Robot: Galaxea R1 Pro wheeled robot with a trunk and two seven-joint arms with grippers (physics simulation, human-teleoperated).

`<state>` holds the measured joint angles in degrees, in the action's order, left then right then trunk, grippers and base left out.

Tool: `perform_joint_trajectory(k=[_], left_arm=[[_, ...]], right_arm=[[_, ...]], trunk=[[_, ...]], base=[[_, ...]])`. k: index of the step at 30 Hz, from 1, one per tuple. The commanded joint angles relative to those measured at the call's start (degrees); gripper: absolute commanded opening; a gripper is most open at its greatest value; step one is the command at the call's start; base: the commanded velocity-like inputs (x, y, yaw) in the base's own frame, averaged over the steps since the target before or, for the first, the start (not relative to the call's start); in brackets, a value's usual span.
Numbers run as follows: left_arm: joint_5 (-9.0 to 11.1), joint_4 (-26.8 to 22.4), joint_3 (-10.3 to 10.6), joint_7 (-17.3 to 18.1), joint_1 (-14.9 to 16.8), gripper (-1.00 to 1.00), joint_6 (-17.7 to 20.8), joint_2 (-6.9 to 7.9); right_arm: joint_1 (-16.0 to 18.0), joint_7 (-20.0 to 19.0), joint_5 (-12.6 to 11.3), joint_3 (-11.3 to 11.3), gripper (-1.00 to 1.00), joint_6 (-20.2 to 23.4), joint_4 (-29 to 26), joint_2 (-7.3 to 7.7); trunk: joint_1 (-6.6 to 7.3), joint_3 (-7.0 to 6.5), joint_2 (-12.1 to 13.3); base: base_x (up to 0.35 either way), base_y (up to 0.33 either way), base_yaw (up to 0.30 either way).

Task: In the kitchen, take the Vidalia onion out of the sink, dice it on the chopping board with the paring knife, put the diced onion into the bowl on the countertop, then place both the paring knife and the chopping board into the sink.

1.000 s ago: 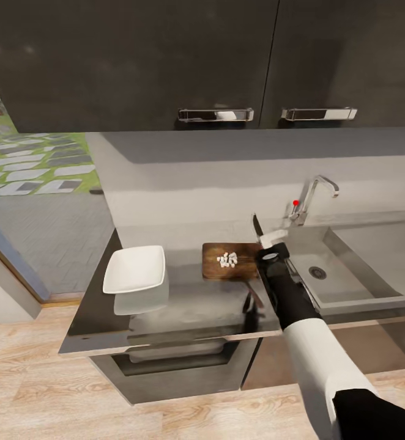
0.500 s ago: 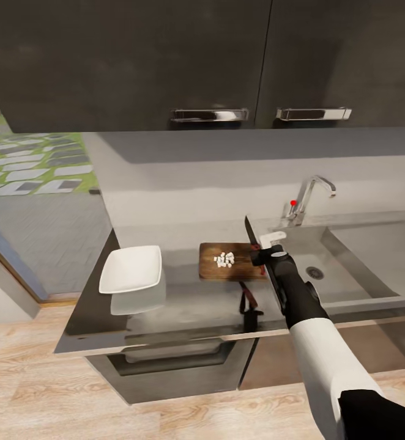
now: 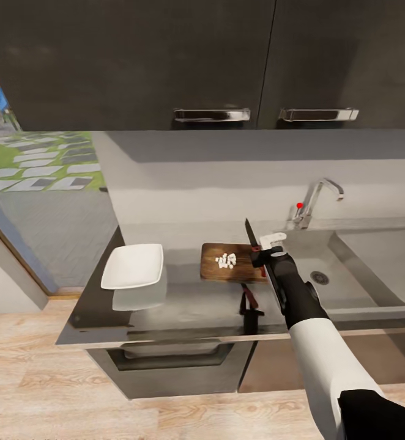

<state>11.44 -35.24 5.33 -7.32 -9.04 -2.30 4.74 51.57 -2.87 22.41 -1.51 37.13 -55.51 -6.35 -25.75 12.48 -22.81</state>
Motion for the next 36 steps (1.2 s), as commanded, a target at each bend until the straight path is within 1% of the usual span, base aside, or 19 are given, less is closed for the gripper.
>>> perform_joint_trajectory(k=[1,8,9,13,15,27,36], left_arm=[[0.60,-0.09,0.51,-0.50,-0.01,1.00,-0.15,0.07],[0.60,-0.09,0.55,-0.50,-0.01,1.00,-0.16,0.09],[0.60,-0.09,0.55,-0.50,-0.01,1.00,-0.16,0.09],[0.60,-0.09,0.55,-0.50,-0.01,1.00,-0.16,0.09],[0.60,-0.08,0.55,-0.50,-0.01,1.00,-0.16,0.09],[0.57,-0.01,0.54,-0.50,-0.01,1.00,-0.16,0.09],[0.44,0.03,0.47,-0.79,-0.01,1.00,-0.16,0.16]], right_arm=[[0.03,-0.26,0.44,-0.19,-1.00,0.22,-0.07,-0.06],[0.02,-0.20,0.45,-0.43,-1.00,0.56,-0.13,0.07],[0.02,-0.20,0.46,-0.94,-1.00,0.57,-0.13,0.10],[0.02,-0.20,0.45,-5.39,-1.00,0.56,-0.13,0.11],[0.02,-0.20,0.47,-6.04,-1.00,0.56,-0.13,0.11],[0.03,-0.20,0.52,-6.32,-1.00,0.92,-0.13,0.11],[0.02,-0.20,0.52,-6.32,-1.00,0.97,-0.13,0.11]], trunk=[[-0.03,0.10,-0.11],[-0.03,0.10,-0.11],[-0.03,0.10,-0.11],[-0.03,0.10,-0.11],[-0.03,0.10,-0.11],[-0.03,0.10,-0.11],[-0.03,0.10,-0.11]], base=[[0.000,-0.110,0.005],[0.000,-0.122,0.001],[0.000,-0.124,0.000],[0.000,-0.124,0.000],[0.000,-0.124,0.000],[0.000,-0.134,0.000],[0.000,-0.234,0.000]])
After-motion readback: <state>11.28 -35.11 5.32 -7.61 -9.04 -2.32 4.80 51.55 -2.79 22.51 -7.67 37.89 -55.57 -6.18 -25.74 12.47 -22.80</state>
